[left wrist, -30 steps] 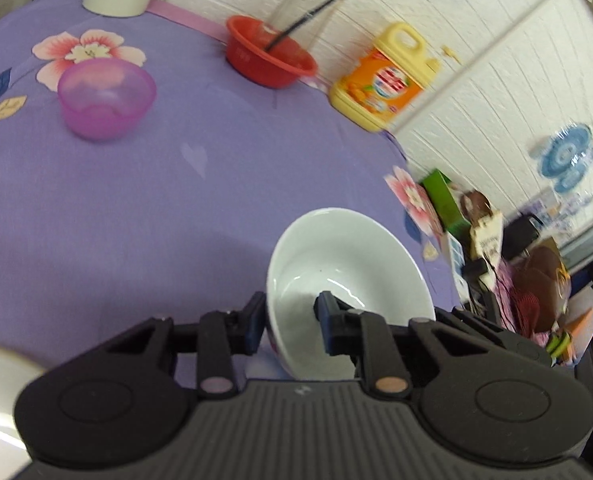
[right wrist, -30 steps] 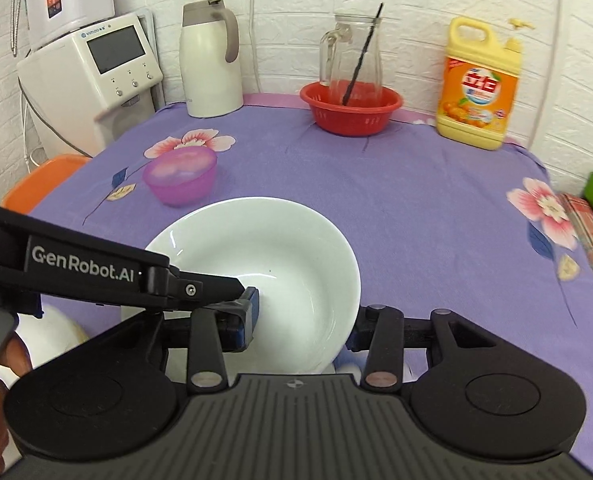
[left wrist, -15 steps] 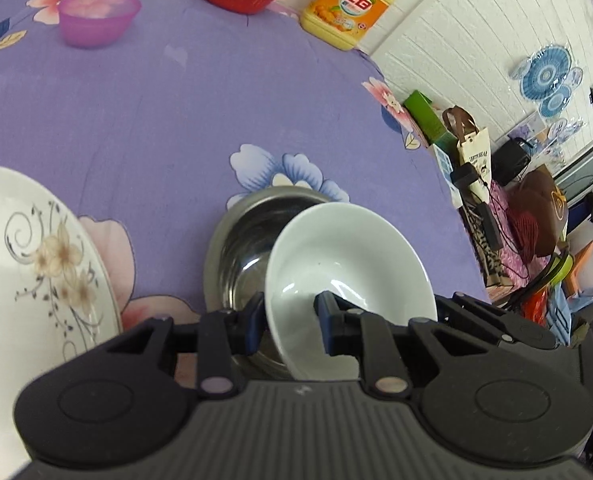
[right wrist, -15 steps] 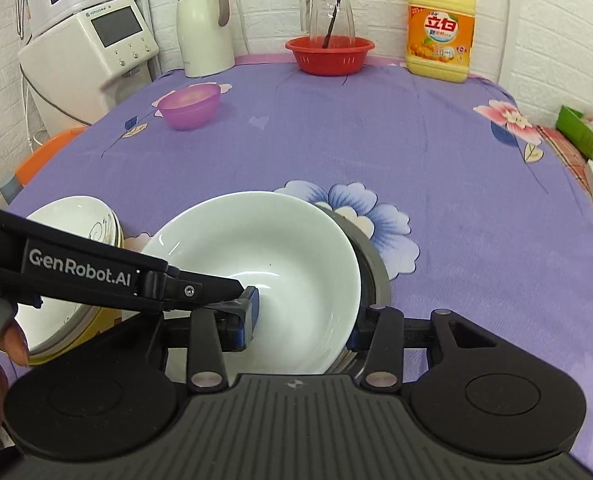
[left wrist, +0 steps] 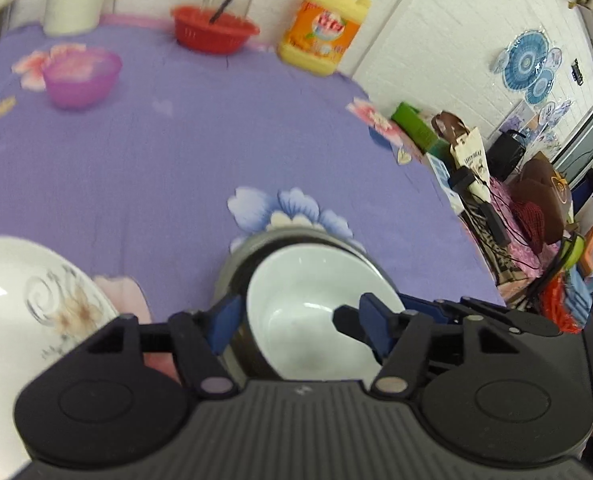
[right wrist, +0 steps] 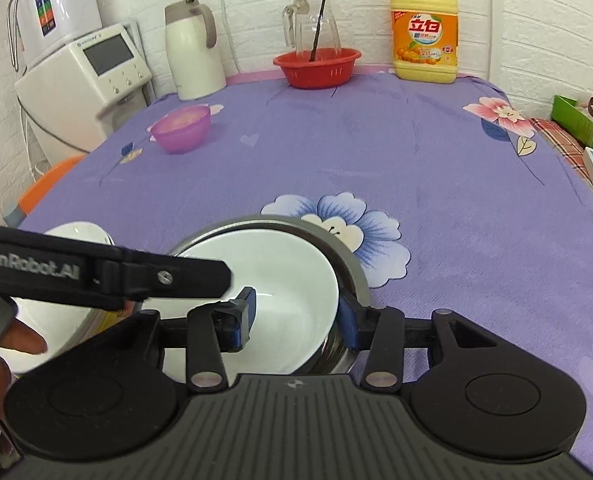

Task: Organize plates and bowls
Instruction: 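Open the left gripper and move it to the pink plastic bowl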

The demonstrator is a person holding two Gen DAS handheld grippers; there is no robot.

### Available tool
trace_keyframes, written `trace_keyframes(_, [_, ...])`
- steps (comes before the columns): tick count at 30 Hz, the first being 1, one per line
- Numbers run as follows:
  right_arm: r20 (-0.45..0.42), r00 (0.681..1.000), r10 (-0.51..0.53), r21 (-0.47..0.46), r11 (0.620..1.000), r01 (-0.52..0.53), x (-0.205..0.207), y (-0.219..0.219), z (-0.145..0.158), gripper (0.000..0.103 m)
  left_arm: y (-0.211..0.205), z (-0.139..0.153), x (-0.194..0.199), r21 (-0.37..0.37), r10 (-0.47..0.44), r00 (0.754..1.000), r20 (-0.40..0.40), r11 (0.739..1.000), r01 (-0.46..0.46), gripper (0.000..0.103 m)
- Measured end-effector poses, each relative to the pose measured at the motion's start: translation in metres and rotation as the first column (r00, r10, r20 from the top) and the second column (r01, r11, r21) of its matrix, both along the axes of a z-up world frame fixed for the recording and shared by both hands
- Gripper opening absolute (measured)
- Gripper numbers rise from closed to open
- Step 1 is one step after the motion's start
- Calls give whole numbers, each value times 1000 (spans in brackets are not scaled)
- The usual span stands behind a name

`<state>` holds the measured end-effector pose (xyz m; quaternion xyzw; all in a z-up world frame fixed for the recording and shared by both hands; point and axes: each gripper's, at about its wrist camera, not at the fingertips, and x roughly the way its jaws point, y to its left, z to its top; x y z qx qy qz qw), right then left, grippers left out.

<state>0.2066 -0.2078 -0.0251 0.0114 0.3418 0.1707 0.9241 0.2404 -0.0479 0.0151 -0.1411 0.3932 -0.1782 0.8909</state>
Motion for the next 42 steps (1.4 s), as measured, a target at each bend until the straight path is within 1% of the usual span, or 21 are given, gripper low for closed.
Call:
trace_keyframes(3, [29, 999, -17, 31, 999, 16, -4, -5, 6, 85, 5, 12, -8, 13, 1, 998, 64, 1000, -2, 68])
trace_keyframes(4, [45, 999, -28, 34, 999, 27, -7, -6, 9, 90, 7, 15, -9, 9, 2, 997, 73, 1000, -3, 69])
trace_keyframes(5, [60, 998, -36, 33, 999, 34, -10, -7, 11, 98, 10, 16, -11, 7, 8, 997, 80, 1000, -9, 70])
trace_keyframes(6, [74, 996, -44, 34, 999, 41, -13, -7, 12, 103, 15, 18, -14, 3, 17, 996, 85, 1000, -17, 70])
trace_keyframes(8, [106, 992, -63, 44, 997, 59, -22, -6, 13, 103, 20, 18, -18, -1, 26, 995, 100, 1000, -26, 70])
trace_keyframes(11, [128, 989, -80, 80, 994, 70, -32, -3, 14, 103, 27, 15, -21, 14, 33, 993, 110, 999, -35, 70])
trace_keyframes(13, [124, 990, -71, 109, 992, 57, -36, 2, 13, 103, 33, 13, -22, 26, 39, 993, 113, 999, -42, 70])
trace_keyframes(15, [118, 992, -41, 121, 992, 27, -37, 7, 14, 103, 41, 12, -20, 42, 51, 992, 114, 998, -56, 70])
trace_keyframes(17, [118, 993, -16, 126, 992, 1, -34, 12, 15, 103, 54, 15, -16, 48, 85, 989, 121, 995, -91, 70])
trace_keyframes(19, [114, 993, -6, 128, 992, -9, -28, 16, 18, 103, 72, 19, -12, 37, 122, 984, 127, 991, -128, 70])
trace_keyframes(22, [112, 994, 15, 132, 991, -30, -16, 21, 23, 103, 101, 26, -5, 40, 190, 971, 148, 979, -198, 70])
trace_keyframes(27, [85, 994, 61, 141, 987, -72, 17, 36, 31, 103, 149, 37, 19, 26, 280, 945, 170, 957, -289, 71])
trace_keyframes(31, [75, 993, 92, 115, 988, -100, 56, 62, 43, 103, 183, 40, 54, 29, 329, 929, 168, 941, -338, 71])
trace_keyframes(36, [49, 989, 137, 59, 988, -140, 116, 105, 53, 103, 213, 32, 107, 18, 366, 922, 127, 928, -371, 71])
trace_keyframes(38, [21, 988, 153, 52, 987, -154, 144, 122, 51, 103, 221, 25, 129, 19, 374, 921, 103, 926, -378, 71])
trace_keyframes(42, [-39, 983, 180, 41, 983, -179, 201, 156, 40, 103, 232, 8, 172, -15, 379, 925, 34, 925, -379, 71])
